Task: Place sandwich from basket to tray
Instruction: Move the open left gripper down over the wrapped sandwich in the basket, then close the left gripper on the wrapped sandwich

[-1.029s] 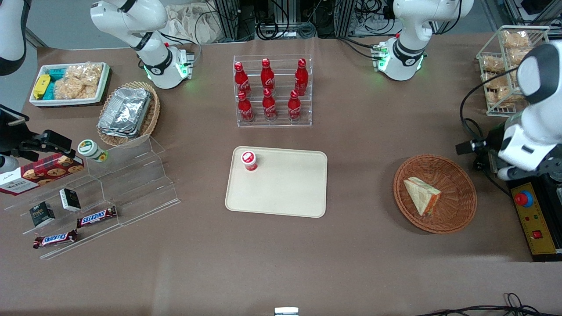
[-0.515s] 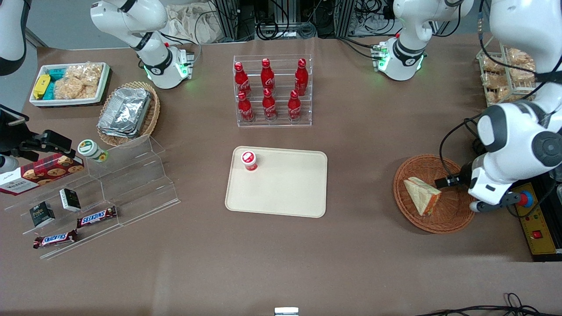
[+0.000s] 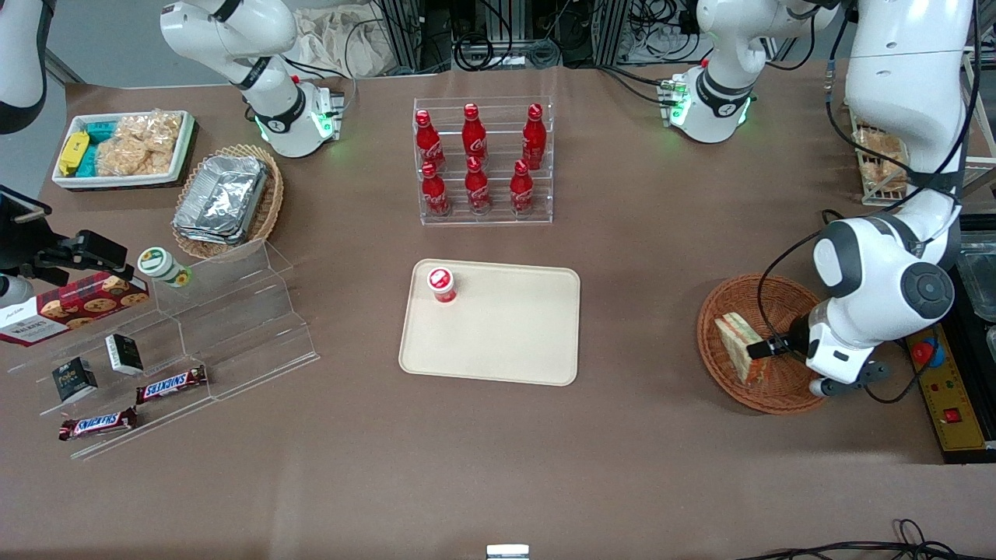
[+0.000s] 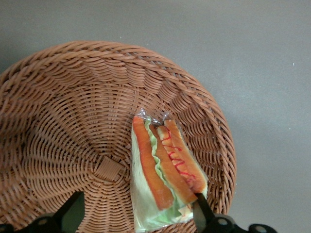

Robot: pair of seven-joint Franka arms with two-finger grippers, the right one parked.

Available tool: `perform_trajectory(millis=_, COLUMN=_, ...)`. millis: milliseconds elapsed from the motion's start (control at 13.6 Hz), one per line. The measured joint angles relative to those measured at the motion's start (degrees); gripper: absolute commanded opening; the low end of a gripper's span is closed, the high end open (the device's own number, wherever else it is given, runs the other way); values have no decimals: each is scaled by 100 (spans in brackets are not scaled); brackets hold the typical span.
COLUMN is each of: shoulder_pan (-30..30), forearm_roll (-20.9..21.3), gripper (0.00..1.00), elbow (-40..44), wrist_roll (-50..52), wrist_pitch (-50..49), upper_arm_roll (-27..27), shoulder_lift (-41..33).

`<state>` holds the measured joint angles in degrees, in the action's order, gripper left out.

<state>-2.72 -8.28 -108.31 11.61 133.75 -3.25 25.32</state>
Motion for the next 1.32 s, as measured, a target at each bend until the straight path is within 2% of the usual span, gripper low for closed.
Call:
perform_trajectory(millis=735, shoulder_pan=4, forearm_roll=-15, gripper=100, elbow=148, wrist_roll=1, wrist_pitch=-283, upper_arm_roll=-7, shoulder_lift=-311)
perform_trajectory(millis=1176, shoulder_pan=-2, forearm_roll=-88, gripper=100, elbow=120, wrist_roll=1, wrist_pitch=87, upper_arm_roll=8, shoulder_lift=88)
perform_trajectory(millis=1250, shoulder_pan=-2, forearm_roll=-90, gripper=99, elbow=119, wrist_roll=1, wrist_pitch=249, upper_arm_roll=39, shoulder_lift=209)
perform_trajectory(millis=1324, shoulder_pan=-3, forearm_roll=-91, gripper=91, elbow=119, wrist_roll=1, wrist_pitch=374, upper_arm_roll=82, shoulder_lift=310)
